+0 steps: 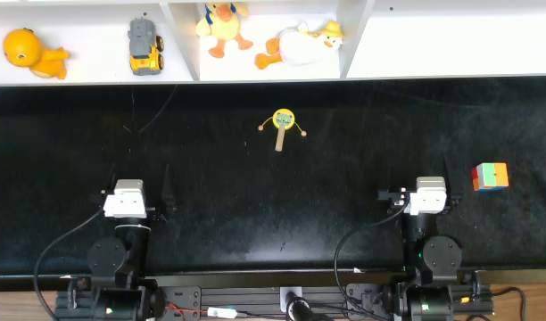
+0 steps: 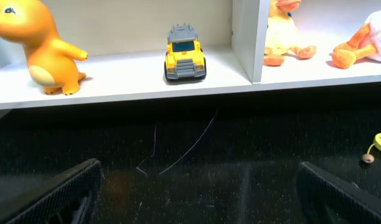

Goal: Store Toys

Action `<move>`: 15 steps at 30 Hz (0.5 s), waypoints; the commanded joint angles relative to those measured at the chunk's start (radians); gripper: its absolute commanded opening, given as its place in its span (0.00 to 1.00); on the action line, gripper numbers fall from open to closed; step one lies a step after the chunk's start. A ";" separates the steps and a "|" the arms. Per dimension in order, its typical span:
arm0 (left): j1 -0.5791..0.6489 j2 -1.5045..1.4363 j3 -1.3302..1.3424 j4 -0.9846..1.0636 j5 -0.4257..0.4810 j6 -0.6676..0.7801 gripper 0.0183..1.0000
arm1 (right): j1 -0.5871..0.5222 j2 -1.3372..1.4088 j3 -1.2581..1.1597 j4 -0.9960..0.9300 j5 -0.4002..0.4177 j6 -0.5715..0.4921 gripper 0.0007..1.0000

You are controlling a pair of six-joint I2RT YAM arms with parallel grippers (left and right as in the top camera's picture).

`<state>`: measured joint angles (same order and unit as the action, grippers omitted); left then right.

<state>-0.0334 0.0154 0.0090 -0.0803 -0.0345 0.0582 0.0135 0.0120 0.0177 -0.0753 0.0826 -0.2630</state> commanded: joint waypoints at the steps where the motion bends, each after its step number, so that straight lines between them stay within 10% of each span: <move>1: -0.009 -0.013 -0.001 -0.003 0.007 -0.014 1.00 | -0.003 -0.007 -0.013 0.004 0.003 -0.003 1.00; 15: -0.009 -0.013 -0.001 -0.003 0.007 -0.014 1.00 | 0.002 0.103 0.019 -0.003 -0.005 -0.003 1.00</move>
<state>-0.0334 0.0154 0.0090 -0.0803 -0.0345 0.0582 0.0139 0.0437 0.0185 -0.0753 0.0826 -0.2630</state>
